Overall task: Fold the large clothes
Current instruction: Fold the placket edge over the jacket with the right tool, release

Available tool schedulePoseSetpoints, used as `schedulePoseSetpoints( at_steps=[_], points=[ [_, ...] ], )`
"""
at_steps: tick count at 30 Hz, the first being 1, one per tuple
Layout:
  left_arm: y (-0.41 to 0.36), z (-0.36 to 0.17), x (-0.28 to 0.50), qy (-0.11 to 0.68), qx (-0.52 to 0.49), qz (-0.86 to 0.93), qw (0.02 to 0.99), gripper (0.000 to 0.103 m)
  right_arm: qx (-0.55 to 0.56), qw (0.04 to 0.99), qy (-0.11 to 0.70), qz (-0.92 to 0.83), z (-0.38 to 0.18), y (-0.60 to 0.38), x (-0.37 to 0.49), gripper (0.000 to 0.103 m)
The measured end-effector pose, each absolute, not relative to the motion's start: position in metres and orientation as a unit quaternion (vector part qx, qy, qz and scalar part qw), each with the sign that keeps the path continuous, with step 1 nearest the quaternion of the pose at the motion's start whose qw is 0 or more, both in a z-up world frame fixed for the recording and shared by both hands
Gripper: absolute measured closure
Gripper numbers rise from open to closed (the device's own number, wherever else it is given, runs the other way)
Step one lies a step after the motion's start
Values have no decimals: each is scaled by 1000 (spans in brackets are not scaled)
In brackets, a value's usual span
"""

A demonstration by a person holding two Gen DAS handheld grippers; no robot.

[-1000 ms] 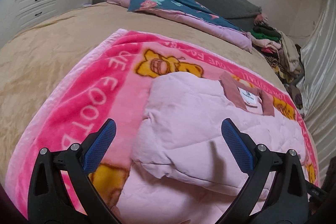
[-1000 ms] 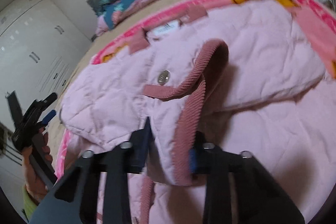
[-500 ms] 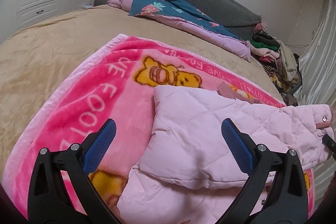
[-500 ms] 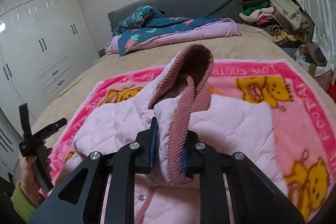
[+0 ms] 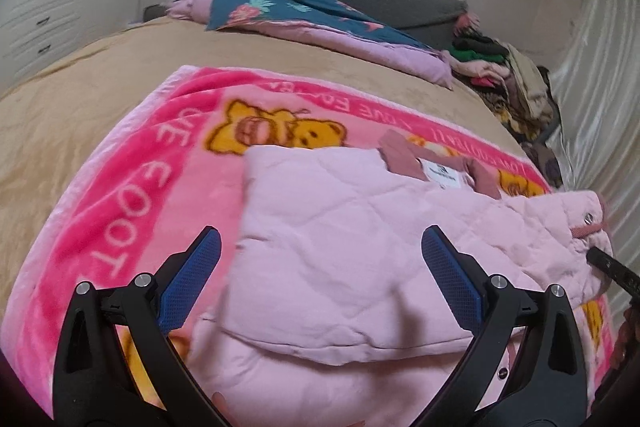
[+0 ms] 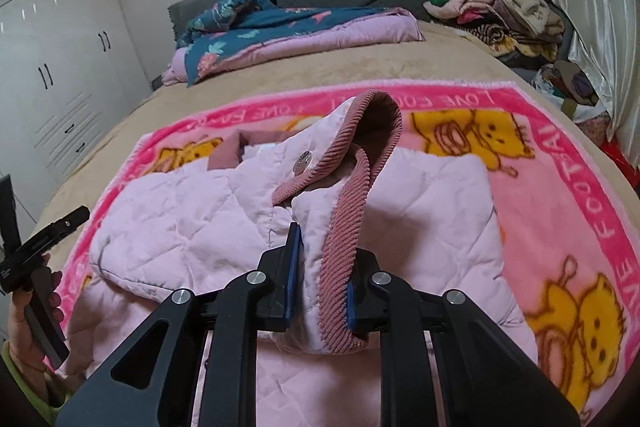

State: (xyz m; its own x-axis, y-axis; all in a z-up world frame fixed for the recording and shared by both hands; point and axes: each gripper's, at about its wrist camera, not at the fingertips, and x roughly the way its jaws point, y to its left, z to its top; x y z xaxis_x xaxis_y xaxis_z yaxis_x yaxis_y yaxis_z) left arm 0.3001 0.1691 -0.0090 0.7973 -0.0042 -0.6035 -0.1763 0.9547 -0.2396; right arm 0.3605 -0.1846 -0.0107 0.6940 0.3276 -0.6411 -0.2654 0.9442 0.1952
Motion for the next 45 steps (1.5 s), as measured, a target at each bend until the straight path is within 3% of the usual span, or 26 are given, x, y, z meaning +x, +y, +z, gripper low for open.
schedulePoseSetpoints(
  at_steps=[5, 13, 22, 32, 37, 45],
  points=[
    [142, -14, 306, 326, -106, 24, 939, 9, 37, 915, 371, 151, -22, -180, 363, 77],
    [130, -32, 316, 354, -86, 16, 931, 9, 15, 927, 354, 121, -19, -183, 356, 47],
    [133, -62, 324, 397, -90, 15, 913, 9, -26, 932, 323, 160, -1, -152, 352, 23],
    [142, -76, 324, 409, -118, 2, 905, 8, -39, 904, 366, 216, -10, -108, 379, 19],
    [142, -75, 324, 410, -117, 2, 905, 8, -20, 865, 461, 199, -68, -109, 406, 17],
    [138, -68, 320, 416, -102, 8, 904, 8, -33, 881, 437, 181, -95, -105, 398, 14]
  ],
)
